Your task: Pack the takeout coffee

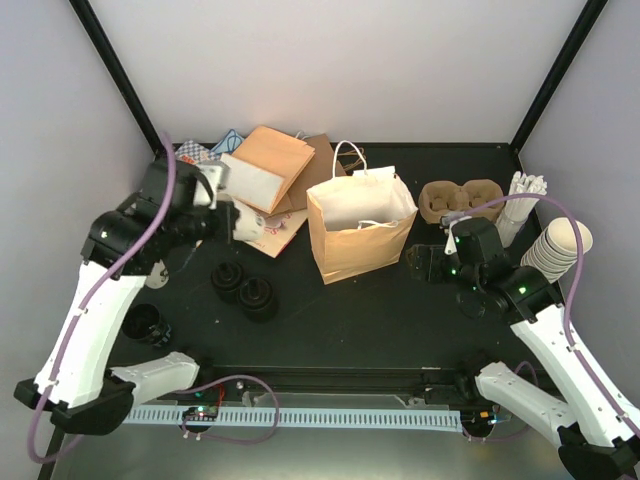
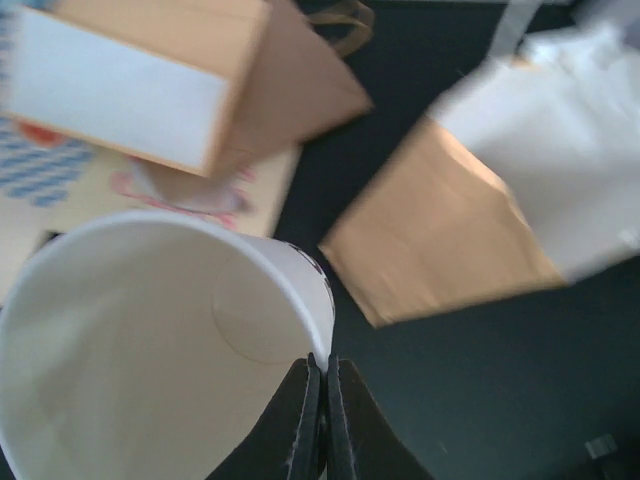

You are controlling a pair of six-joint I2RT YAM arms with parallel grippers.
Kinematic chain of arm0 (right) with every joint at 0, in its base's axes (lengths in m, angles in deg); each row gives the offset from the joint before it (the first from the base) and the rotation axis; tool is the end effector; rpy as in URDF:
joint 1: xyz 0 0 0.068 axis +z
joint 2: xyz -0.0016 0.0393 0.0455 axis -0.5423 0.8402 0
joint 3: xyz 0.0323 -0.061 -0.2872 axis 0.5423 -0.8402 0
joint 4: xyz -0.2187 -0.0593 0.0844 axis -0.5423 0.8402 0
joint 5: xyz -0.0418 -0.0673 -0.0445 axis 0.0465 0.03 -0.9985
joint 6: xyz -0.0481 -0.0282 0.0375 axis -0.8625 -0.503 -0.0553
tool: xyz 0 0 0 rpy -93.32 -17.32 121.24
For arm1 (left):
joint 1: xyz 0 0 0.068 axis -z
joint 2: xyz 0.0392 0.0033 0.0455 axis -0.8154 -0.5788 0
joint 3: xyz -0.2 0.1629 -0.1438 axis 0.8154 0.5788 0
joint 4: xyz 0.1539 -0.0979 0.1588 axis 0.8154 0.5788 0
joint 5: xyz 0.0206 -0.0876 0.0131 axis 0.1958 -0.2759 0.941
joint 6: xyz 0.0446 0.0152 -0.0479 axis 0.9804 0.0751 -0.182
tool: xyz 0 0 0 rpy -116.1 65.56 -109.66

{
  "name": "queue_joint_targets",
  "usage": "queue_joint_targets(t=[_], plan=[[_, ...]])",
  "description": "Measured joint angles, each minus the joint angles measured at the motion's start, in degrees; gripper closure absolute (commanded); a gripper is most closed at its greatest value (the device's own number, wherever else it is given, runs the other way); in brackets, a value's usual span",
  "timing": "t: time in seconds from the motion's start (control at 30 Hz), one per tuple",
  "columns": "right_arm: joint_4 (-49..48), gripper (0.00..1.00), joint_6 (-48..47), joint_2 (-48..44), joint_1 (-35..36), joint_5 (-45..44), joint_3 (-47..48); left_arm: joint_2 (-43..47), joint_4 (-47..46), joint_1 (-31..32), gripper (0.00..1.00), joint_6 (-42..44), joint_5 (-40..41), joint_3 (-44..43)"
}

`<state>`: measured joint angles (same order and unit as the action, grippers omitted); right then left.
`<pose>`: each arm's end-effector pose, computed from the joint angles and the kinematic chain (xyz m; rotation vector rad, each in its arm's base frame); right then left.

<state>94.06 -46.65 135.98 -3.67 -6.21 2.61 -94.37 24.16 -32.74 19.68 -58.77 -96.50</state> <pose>0.1113 0.0582 0.3342 -0.0310 2.3768 0.3988 0.1420 -0.0584 0.4523 0.0631 2.3319 -0.3928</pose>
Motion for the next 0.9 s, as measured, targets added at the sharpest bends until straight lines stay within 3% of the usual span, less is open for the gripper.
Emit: queue_joint_targets(t=[0.23, 0.47, 0.7, 0.9], plan=[[0.3, 0.00, 0.1, -0.2, 0.0, -2.0, 0.2, 2.1, -4.5, 20.0, 0.98, -1.3, -1.9, 7.5], [1.6, 0.00, 2.6, -0.3, 0.0, -5.5, 0.2, -2.5, -7.5, 38.5, 0.99, -1.6, 5.5, 7.8], [2.5, 0.00, 4.7, -1.1, 0.0, -7.0, -0.3, -15.6, -6.9, 46.5, 0.98, -1.2, 10.5, 7.7], [2.1, 0.00, 5.9, -1.9, 0.0, -6.4, -1.6, -20.9, -7.4, 48.7, 0.98, -1.9, 13.5, 11.8]])
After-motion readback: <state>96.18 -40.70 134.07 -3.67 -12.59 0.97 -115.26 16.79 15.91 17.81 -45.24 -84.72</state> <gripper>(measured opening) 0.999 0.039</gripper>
